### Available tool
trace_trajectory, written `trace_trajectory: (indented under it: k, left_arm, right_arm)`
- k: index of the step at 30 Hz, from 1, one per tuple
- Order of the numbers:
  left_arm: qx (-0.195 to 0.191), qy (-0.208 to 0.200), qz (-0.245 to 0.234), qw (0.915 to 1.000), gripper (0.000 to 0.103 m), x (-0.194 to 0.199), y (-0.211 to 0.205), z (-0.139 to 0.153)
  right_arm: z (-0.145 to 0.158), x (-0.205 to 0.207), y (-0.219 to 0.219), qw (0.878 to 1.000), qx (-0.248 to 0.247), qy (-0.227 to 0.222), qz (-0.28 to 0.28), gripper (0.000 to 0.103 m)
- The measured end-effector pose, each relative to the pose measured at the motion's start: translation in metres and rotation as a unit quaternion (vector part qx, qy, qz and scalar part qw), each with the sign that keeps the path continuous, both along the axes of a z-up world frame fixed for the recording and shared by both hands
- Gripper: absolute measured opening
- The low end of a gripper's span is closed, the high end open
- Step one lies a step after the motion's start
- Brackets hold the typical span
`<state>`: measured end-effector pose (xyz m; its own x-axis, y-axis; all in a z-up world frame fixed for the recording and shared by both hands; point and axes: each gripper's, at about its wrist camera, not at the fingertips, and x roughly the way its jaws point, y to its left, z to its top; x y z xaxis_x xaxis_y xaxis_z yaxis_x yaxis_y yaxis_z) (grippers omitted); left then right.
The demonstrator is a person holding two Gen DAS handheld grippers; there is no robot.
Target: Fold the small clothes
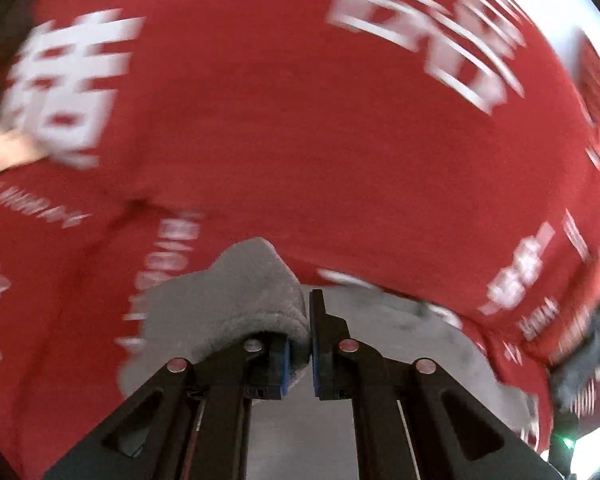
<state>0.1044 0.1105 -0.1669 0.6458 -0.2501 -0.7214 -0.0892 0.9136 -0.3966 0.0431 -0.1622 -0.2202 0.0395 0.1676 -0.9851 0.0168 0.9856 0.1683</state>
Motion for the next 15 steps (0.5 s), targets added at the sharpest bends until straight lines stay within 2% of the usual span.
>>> trace_trajectory:
  k: [4, 5, 7, 11, 12, 14, 15]
  left_arm:
    - [0.000, 0.017, -0.080, 0.9967, 0.008, 0.017, -0.092, -0.017]
    - [0.008, 0.019, -0.093, 0.9954, 0.008, 0.014, -0.111, -0.019]
    - [0.048, 0.039, -0.134, 0.9891, 0.008, 0.016, -0.157, -0.041]
    - [0.095, 0.096, -0.179, 0.9746, 0.010, 0.013, -0.203, -0.080]
    - [0.114, 0.109, -0.187, 0.9696, 0.015, 0.010, -0.211, -0.088]
    - [0.137, 0.114, -0.190, 0.9656, 0.053, 0.000, -0.215, -0.092]
    - [0.143, 0.107, -0.184, 0.9666, 0.062, -0.005, -0.212, -0.089]
  right_arm:
    - [0.000, -0.002, -0.048, 0.999, 0.001, -0.004, -0.041, 0.103]
    - [-0.002, -0.002, -0.059, 0.999, 0.000, -0.004, -0.050, 0.103]
    - [-0.007, -0.005, -0.083, 0.997, -0.003, -0.003, -0.071, 0.103]
    - [-0.021, -0.013, -0.120, 0.995, -0.010, 0.005, -0.100, 0.103]
    - [-0.024, -0.015, -0.127, 0.994, -0.011, 0.007, -0.105, 0.103]
    - [-0.027, -0.015, -0.135, 0.994, -0.014, 0.007, -0.105, 0.103]
    - [-0.027, -0.014, -0.137, 0.995, -0.016, 0.005, -0.102, 0.103]
